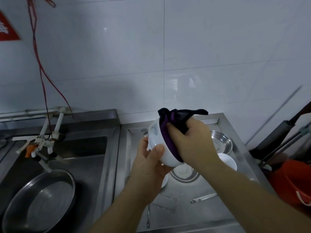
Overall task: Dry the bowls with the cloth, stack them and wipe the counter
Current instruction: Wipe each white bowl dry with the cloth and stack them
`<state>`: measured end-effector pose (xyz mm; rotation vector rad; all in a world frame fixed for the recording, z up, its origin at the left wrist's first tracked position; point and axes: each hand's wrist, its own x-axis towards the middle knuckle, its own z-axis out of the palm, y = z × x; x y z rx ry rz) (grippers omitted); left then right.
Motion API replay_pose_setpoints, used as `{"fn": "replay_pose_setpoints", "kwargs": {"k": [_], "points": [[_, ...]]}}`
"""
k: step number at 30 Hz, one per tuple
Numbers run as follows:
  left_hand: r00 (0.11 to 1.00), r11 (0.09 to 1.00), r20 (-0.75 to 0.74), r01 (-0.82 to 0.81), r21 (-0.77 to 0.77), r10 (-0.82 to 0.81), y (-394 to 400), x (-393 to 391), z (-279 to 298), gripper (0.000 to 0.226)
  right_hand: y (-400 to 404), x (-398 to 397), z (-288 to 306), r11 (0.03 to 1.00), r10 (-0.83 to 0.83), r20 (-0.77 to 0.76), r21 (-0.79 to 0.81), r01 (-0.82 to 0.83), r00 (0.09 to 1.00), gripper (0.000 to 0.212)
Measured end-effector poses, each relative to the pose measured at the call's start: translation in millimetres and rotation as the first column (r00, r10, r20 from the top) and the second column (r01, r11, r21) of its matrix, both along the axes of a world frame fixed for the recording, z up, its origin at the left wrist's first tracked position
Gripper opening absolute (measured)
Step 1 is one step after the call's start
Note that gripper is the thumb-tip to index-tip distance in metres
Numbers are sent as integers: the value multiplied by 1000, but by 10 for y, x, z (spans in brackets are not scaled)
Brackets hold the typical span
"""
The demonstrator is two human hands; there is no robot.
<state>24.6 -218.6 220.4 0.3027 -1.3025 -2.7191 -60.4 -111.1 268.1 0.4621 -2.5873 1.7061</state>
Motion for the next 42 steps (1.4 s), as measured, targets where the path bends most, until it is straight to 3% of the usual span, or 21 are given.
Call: {"fn": "replay_pose_setpoints", "kwargs": {"k": [4,9,13,16,18,22,25,29,32,34,36,39,42], "points": [[1000,999,25,-13,-51,15,-36,-33,52,113,59,-71,11,928,196,-269,360,-91,943,31],[999,992,27,-19,-127,23,-144,-30,-9,109,93,-156,115,799,348,-71,544,-256,935,25],[1000,982,12,25,-185,-23,-196,-12,-51,103,201,-181,155,858,377,228,278,-431,898,20],[999,989,5,44,-142,-44,-216,-8,-73,105,204,-73,92,894,418,332,17,-448,846,11],[998,993,5,58,-104,-57,-230,6,-109,107,163,-8,29,916,402,398,-162,-368,825,9],[997,992,60,59,-113,-53,-195,25,-176,108,42,51,-76,918,260,604,-397,2,753,15],[997,989,79,3,-147,9,-149,21,-209,101,-22,38,-101,917,153,638,-376,132,755,17],[996,921,53,-46,-387,71,-133,9,-203,72,-26,42,-215,999,32,266,-1,-33,963,33],[996,890,35,-61,-451,86,-117,7,-179,69,36,-10,-246,979,163,221,87,-186,962,29],[996,869,26,-63,-490,87,-107,10,-172,74,96,-75,-201,957,246,345,62,-283,906,20],[998,833,5,-46,-551,59,-112,11,-161,80,163,-129,-167,947,311,492,-94,-306,813,17],[1000,811,-8,14,-585,-23,-154,14,-130,86,276,-150,-140,919,376,634,-347,-186,676,18],[996,802,5,78,-593,-94,-188,52,-130,88,320,-131,-181,868,429,733,-497,-14,528,25]]}}
